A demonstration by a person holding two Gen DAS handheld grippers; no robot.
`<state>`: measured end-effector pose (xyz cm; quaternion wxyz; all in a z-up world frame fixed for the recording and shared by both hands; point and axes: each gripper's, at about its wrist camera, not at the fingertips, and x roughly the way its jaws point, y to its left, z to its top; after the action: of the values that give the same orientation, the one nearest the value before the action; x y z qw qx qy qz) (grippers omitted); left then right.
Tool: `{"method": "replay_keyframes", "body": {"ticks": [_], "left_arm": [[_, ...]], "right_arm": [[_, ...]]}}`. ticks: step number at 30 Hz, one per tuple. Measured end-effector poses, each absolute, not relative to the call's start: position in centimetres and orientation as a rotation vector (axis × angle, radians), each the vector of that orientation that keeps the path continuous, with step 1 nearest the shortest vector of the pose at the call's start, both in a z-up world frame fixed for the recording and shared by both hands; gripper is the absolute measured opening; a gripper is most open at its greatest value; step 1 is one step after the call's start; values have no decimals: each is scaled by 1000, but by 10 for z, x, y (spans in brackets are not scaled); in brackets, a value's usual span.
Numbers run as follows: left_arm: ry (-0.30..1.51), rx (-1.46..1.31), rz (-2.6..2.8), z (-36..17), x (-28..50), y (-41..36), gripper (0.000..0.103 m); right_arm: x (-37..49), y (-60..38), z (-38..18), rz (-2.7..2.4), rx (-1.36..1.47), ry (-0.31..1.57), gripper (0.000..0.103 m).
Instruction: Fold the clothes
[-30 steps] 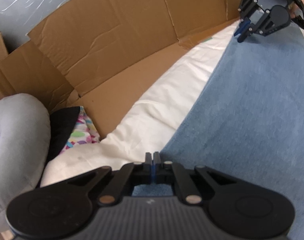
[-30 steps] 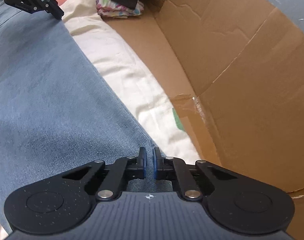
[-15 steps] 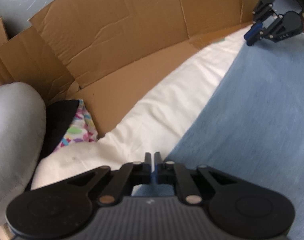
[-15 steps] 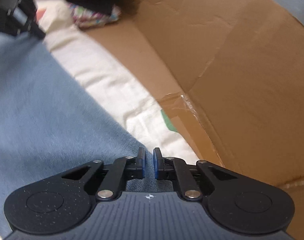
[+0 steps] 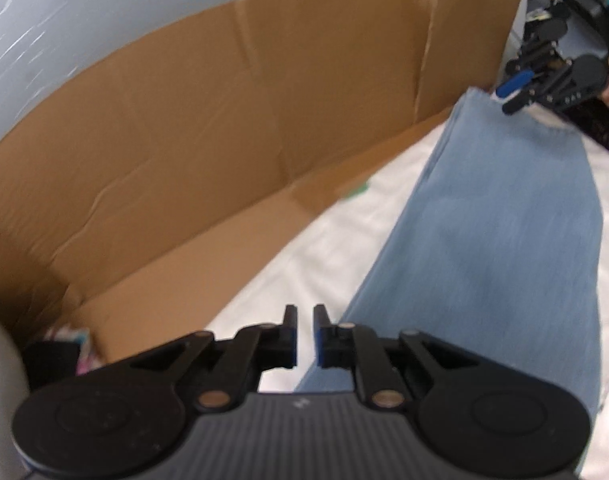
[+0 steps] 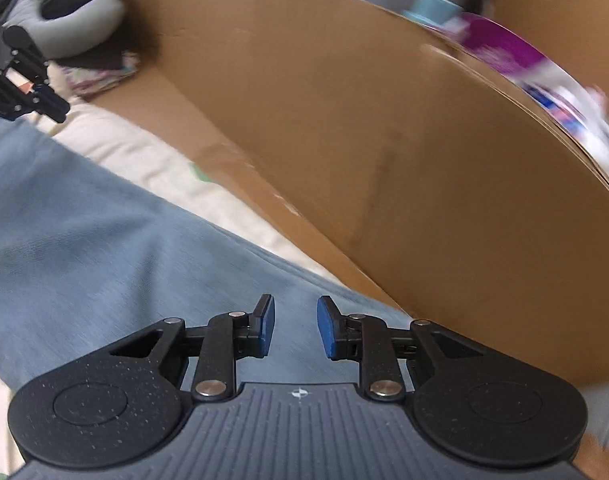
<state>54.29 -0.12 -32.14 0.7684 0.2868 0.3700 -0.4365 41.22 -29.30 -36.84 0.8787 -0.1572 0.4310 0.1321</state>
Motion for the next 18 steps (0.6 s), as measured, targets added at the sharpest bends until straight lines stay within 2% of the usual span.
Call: {"method": "replay_keyframes", "body": {"ticks": [3,11,18], "left_arm": [[799,615,-983,-317,545,-27,13],[789,593,-1091,-325,537,-97,20],[838,488,-1141,-350,535,-143,22]], "right_arm": [[404,-316,-371,220,-288,901,40],[413,-359,-396,93,-159,899,40],[439,-368,-415,59,-107,898,40]]}}
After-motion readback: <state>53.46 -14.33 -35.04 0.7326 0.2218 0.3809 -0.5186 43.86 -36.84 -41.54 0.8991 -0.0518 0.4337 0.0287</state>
